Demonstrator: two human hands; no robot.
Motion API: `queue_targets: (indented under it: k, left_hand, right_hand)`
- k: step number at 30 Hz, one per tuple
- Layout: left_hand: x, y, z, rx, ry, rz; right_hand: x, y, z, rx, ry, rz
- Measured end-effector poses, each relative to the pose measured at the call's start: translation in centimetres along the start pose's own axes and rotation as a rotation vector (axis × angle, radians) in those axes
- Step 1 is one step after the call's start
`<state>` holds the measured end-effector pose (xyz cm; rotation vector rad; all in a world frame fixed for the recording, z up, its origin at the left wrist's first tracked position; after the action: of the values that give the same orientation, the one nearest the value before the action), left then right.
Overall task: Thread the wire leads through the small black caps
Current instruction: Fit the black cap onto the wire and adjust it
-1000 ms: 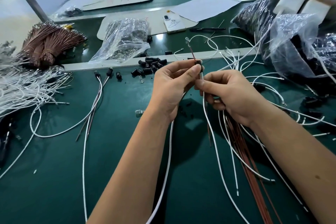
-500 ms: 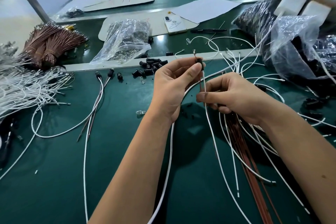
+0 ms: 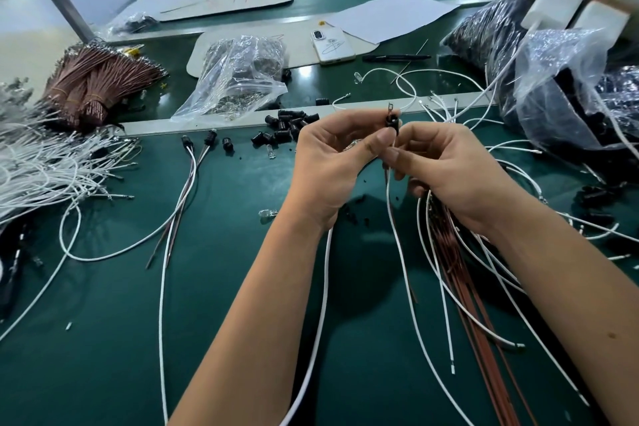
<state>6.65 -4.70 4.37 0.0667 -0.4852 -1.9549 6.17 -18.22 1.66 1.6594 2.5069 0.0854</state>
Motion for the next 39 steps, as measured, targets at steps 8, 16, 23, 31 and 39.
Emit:
queue_targets:
  k: [8,16,23,31,39]
  left_hand:
    - [0.2,0.0,0.6,0.066,0.016,-0.015]
    - [0.2,0.2,0.6,0.075,0.001,-0.017]
    - [0.1,0.1,-0.3,0.028,-0.040,0.004]
    - [-0.1,0.1,-0.5,0.013,-0.027,0.034]
    - [0.0,0.0,0.0,0.044,-0.062,0.044]
  right_hand:
    - [-0.1,-0.1,-0.8,-0.070,-0.003,0.007]
    - [-0.3,-0.3,-1.3,-0.143,0.031,0.077]
    - [0.7,-0.1,-0.9,-0.090,0.079,-0.007]
    - [0.8,0.0,-0.8,-0.068,0.134,-0.038]
    - [0.6,-0.1,-0.6,-0.019,0.099,-0.034]
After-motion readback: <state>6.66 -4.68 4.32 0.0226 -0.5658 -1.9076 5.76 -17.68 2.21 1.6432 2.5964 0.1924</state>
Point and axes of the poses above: each hand's wrist, its own y-axis towards the middle knuckle, its own x-axis out of the palm, z = x × y, the point moved 9 cm from there along y, towards the middle knuckle, and after that the axes turned 12 degrees about -z, right-handed, at the moved point
